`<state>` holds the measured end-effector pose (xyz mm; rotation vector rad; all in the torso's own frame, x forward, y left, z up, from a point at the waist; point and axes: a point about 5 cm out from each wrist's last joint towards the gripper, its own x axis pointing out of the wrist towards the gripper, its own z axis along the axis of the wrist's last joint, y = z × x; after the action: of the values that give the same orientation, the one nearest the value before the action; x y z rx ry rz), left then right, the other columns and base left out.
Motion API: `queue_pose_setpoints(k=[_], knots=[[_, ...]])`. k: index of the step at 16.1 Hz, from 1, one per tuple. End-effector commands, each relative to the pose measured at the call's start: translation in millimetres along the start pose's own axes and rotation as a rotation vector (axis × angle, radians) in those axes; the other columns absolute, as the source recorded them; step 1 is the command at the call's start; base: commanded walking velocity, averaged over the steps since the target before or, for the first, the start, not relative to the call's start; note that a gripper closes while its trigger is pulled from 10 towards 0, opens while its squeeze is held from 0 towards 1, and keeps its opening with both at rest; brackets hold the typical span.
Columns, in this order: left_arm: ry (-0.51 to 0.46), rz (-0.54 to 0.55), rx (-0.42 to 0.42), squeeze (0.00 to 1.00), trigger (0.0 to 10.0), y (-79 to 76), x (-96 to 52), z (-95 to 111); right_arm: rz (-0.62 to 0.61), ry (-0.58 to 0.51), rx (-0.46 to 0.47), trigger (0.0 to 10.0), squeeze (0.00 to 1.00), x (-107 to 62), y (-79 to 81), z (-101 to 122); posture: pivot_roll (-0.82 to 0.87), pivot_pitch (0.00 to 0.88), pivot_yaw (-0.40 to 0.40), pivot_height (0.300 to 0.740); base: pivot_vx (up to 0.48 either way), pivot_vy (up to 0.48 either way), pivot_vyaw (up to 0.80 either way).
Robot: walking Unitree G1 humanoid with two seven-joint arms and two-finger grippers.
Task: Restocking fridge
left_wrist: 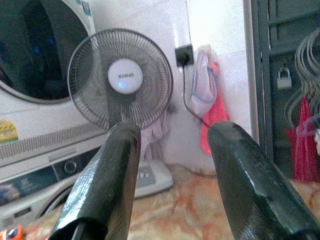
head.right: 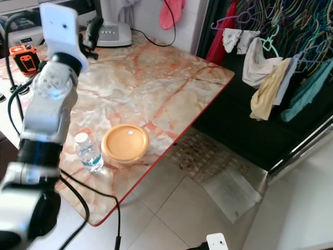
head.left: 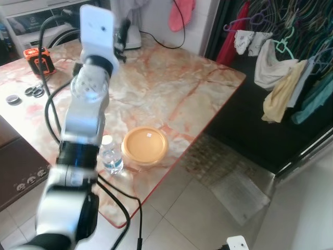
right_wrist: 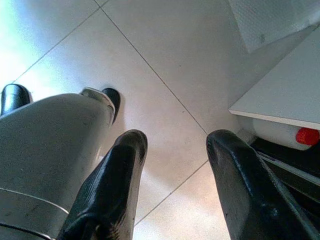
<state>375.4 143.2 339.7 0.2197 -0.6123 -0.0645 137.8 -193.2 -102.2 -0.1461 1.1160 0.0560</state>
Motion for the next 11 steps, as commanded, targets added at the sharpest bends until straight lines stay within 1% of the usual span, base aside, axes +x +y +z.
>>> queue_pose_setpoints(k=[1, 2, 4, 5, 6, 7, 9, 10, 11], knots=[[-0.120, -0.026, 0.021, 0.00, 10.0, 3.2, 11.3, 14, -0.014, 0.018, 0.017, 10.0, 0.00, -0.7, -3.0, -4, 0.13, 0.050, -0.149, 0.740, 0.000, 0.000, 0.00], [-0.139, -0.021, 0.052, 0.00, 10.0, 7.1, 15.2, 13, -0.014, 0.018, 0.017, 10.0, 0.00, -0.5, -3.0, -4, 0.12, 0.049, -0.151, 0.740, 0.000, 0.000, 0.00], [-0.087, 0.022, 0.082, 0.00, 10.0, 18.5, 17.4, 3, -0.015, 0.017, 0.020, 10.0, 0.00, -0.5, -2.4, -3, 0.11, 0.047, -0.140, 0.740, 0.000, 0.000, 0.00], [-0.042, 0.073, 0.033, 0.00, 10.0, 30.0, 15.7, -3, -0.022, 0.015, 0.037, 10.0, 0.00, -0.6, -2.0, -5, 0.10, 0.045, -0.134, 0.740, 0.000, 0.000, 0.00], [0.009, 0.077, 0.004, 0.00, 10.0, 35.1, 10.2, -9, -0.026, 0.019, 0.042, 10.0, 0.00, -0.9, -1.6, -6, 0.11, 0.049, -0.125, 0.740, 0.000, 0.000, 0.00], [0.031, 0.055, -0.067, 0.00, 10.0, 34.6, 0.3, -10, -0.027, 0.023, 0.041, 10.0, 0.00, -1.0, -1.2, -8, 0.12, 0.056, -0.119, 0.740, 0.000, 0.000, 0.00], [0.058, 0.052, -0.097, 0.00, 10.0, 33.8, -8.5, -9, -0.025, 0.028, 0.036, 10.0, 0.00, -1.1, -0.9, -9, 0.13, 0.061, -0.116, 0.740, 0.000, 0.000, 0.00], [0.169, 0.018, -0.110, 0.00, 10.0, 26.0, -21.6, -11, -0.026, 0.031, 0.037, 10.0, 0.00, -1.2, -0.9, -9, 0.14, 0.069, -0.114, 0.740, 0.000, 0.000, 0.00], [0.234, 0.003, -0.113, 0.00, 10.0, 21.6, -29.7, -12, -0.026, 0.033, 0.036, 10.0, 0.00, -1.2, -0.9, -10, 0.14, 0.069, -0.114, 0.740, 0.000, 0.000, 0.00]])
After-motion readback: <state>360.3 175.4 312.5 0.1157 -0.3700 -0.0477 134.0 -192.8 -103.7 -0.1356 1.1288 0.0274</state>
